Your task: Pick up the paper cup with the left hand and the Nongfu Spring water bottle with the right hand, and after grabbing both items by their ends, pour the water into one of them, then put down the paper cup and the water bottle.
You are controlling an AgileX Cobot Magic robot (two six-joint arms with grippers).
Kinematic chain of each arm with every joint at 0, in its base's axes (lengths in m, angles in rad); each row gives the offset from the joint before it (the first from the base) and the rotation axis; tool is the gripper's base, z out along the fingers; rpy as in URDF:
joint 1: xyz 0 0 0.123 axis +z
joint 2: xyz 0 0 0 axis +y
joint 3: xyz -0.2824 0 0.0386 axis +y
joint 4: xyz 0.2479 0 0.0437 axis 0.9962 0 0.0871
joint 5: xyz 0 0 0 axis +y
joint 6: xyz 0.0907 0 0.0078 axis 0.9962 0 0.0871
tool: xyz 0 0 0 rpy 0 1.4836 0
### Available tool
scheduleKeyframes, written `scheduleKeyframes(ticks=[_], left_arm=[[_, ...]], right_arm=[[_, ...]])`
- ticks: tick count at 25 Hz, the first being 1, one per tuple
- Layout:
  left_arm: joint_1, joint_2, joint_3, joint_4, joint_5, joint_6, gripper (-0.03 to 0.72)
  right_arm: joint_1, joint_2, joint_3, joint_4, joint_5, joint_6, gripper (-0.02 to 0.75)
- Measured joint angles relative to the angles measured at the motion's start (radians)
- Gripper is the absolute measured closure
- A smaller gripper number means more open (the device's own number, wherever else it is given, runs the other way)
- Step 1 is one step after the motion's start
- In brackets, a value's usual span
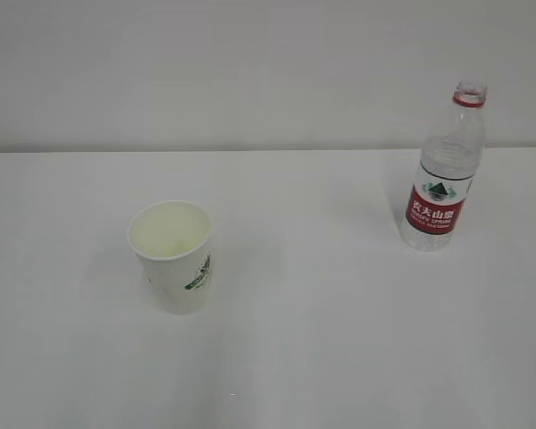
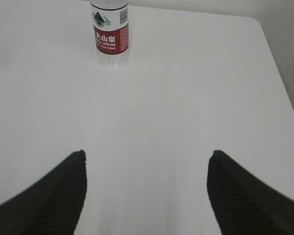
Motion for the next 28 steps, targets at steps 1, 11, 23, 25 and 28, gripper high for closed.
scheduleKeyframes(ticks=[1, 11, 23, 25, 28], left_arm=[[0.000, 0.000, 0.000, 0.000, 0.000, 0.000, 0.097], [0.000, 0.000, 0.000, 0.000, 0.000, 0.000, 0.097], [0.000, 0.000, 0.000, 0.000, 0.000, 0.000, 0.110], [0.000, 0.000, 0.000, 0.000, 0.000, 0.000, 0.111], [0.000, 0.000, 0.000, -0.018, 0.000, 0.000, 0.112]], right_arm=[[0.000, 0.000, 0.000, 0.000, 0.000, 0.000, 0.162], [0.000, 0.000, 0.000, 0.000, 0.000, 0.000, 0.162], [0.000, 0.000, 0.000, 0.000, 0.000, 0.000, 0.162], [0.000, 0.000, 0.000, 0.000, 0.000, 0.000, 0.162], [0.000, 0.000, 0.000, 0.000, 0.000, 0.000, 0.162]])
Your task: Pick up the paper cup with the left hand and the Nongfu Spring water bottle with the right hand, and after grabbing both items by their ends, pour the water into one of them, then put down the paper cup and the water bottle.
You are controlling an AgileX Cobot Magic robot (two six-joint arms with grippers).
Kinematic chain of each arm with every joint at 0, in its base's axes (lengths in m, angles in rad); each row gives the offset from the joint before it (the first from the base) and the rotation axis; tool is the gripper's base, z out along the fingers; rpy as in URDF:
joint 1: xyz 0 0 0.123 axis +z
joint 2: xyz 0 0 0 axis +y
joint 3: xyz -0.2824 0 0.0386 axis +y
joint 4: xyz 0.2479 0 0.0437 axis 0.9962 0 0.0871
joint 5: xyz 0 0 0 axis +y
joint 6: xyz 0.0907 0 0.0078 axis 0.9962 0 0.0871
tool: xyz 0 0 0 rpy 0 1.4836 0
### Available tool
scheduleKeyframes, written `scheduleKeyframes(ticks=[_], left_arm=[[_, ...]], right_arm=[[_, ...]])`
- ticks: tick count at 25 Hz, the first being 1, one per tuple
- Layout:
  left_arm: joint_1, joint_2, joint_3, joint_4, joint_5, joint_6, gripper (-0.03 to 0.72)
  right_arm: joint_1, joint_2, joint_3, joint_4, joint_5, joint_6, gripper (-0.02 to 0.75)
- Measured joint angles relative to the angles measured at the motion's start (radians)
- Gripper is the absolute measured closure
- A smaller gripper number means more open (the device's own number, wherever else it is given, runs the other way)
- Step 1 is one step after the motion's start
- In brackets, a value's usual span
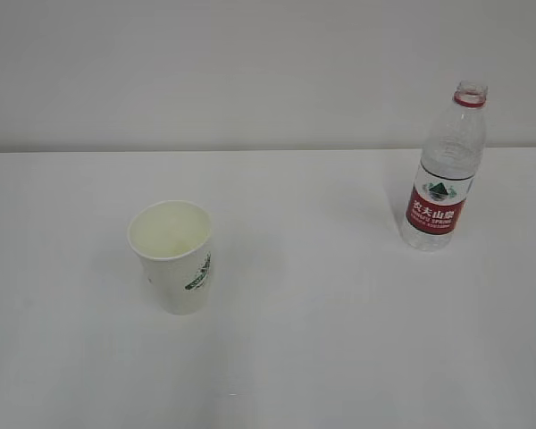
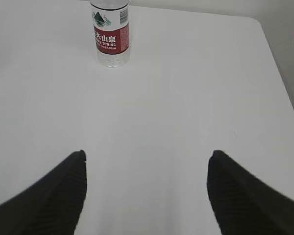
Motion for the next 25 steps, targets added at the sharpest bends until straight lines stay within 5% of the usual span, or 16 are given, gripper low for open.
scheduleKeyframes(ticks=[10, 25], left_arm=[[0.000, 0.000, -0.009, -0.043, -0.032, 0.057, 0.118], [0.000, 0.003, -0.029, -0.061, -0.326, 0.086, 0.120]], right_arm=[[0.000, 0.000, -0.009, 0.012, -0.010, 0.000, 0.162], [0.000, 0.012, -0.037, 0.022, -0.244, -0.012, 0.162]])
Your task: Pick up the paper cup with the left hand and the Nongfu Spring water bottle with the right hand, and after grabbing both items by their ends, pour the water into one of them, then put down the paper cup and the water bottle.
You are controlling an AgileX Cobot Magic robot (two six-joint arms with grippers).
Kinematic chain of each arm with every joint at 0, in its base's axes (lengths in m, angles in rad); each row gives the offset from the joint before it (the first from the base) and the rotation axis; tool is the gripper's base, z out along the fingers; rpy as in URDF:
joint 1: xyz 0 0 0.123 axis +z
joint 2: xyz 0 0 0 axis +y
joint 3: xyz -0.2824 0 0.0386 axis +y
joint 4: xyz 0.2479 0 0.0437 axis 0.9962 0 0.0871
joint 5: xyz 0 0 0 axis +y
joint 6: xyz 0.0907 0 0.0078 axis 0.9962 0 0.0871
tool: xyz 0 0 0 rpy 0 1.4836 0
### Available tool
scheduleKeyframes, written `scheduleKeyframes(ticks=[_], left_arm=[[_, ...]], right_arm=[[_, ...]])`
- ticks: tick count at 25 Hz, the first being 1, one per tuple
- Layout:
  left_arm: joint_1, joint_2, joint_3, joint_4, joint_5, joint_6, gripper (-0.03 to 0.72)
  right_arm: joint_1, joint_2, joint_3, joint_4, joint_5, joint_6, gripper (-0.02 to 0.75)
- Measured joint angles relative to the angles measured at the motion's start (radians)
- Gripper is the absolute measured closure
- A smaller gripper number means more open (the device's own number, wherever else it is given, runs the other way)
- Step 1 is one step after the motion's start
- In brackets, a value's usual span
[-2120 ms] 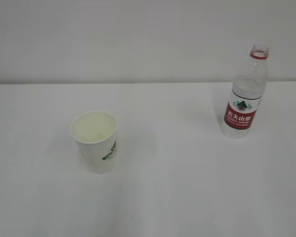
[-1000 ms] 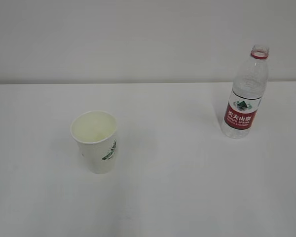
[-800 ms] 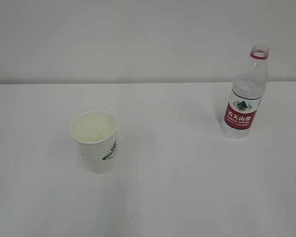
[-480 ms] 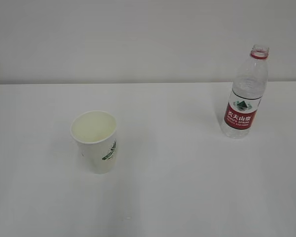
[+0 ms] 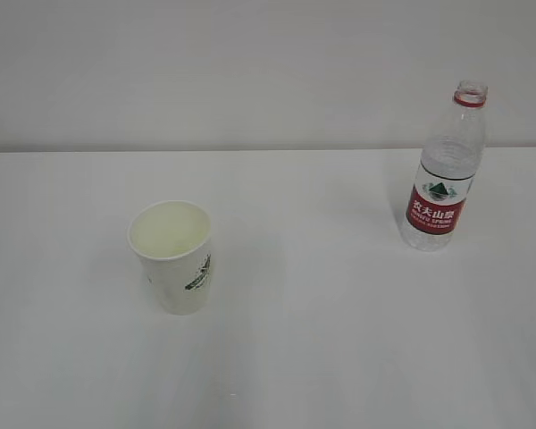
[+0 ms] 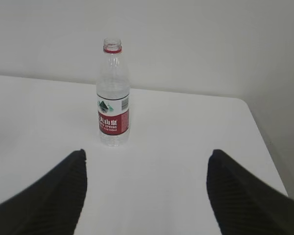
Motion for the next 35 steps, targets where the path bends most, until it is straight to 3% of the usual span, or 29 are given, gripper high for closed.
scheduleKeyframes(ticks=[18, 35], left_arm=[[0.000, 0.268, 0.000, 0.036, -0.373, 0.000, 0.120], [0.000, 0.474, 0.000, 0.079, -0.571, 0.000, 0.120]], right_arm=[[0.000, 0.163, 0.000, 0.001, -0.275, -0.010, 0.162], [0.000, 0.384, 0.000, 0.001, -0.538, -0.039, 0.162]])
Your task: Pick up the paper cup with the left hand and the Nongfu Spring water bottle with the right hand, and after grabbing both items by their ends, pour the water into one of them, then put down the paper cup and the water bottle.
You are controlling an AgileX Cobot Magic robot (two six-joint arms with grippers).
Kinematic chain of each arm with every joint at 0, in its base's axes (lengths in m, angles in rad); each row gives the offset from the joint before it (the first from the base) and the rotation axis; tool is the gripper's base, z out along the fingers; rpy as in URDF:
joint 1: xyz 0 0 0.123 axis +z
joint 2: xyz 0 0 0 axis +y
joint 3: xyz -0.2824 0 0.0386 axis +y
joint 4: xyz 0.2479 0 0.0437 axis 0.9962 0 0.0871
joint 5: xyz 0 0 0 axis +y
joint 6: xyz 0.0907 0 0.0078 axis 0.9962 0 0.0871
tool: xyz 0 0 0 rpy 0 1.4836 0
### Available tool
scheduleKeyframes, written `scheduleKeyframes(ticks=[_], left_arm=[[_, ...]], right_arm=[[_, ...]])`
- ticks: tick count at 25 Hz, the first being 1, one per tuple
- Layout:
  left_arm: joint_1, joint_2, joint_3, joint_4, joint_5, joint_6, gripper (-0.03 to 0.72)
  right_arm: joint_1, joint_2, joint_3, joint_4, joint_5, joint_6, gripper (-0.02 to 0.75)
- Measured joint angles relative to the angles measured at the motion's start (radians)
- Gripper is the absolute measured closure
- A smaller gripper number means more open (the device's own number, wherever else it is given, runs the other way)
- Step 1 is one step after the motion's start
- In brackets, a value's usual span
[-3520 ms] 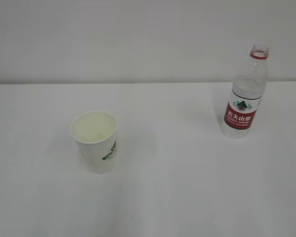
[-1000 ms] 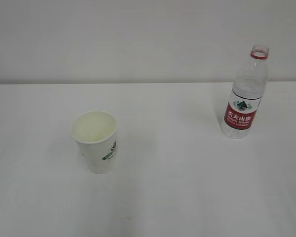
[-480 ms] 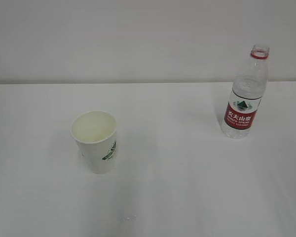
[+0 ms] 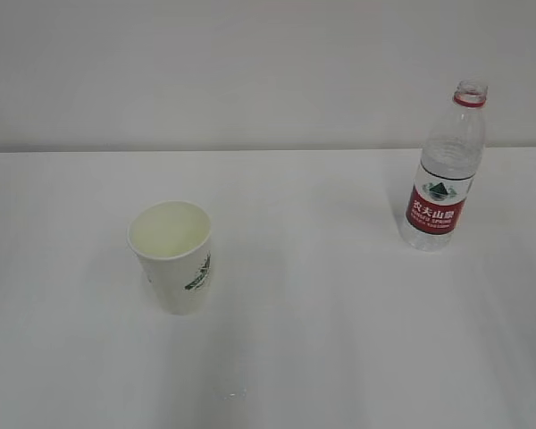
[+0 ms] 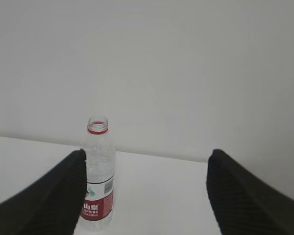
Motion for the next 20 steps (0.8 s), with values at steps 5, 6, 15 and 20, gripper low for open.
scheduleKeyframes(ticks=[5, 6, 15, 20], left_arm=[[0.000, 0.081, 0.000, 0.005, -0.079, 0.000, 0.122], [0.000, 0.094, 0.000, 0.006, -0.094, 0.000, 0.122], [0.000, 0.227, 0.000, 0.053, -0.240, 0.000, 0.126], [0.000, 0.307, 0.000, 0.053, -0.310, 0.000, 0.130]], right_arm=[[0.000, 0.074, 0.000, 0.000, -0.088, -0.002, 0.162], [0.000, 0.090, 0.000, 0.000, -0.105, -0.002, 0.162], [0.000, 0.214, 0.000, 0.000, -0.255, -0.004, 0.162], [0.000, 0.295, 0.000, 0.000, -0.361, -0.004, 0.162]])
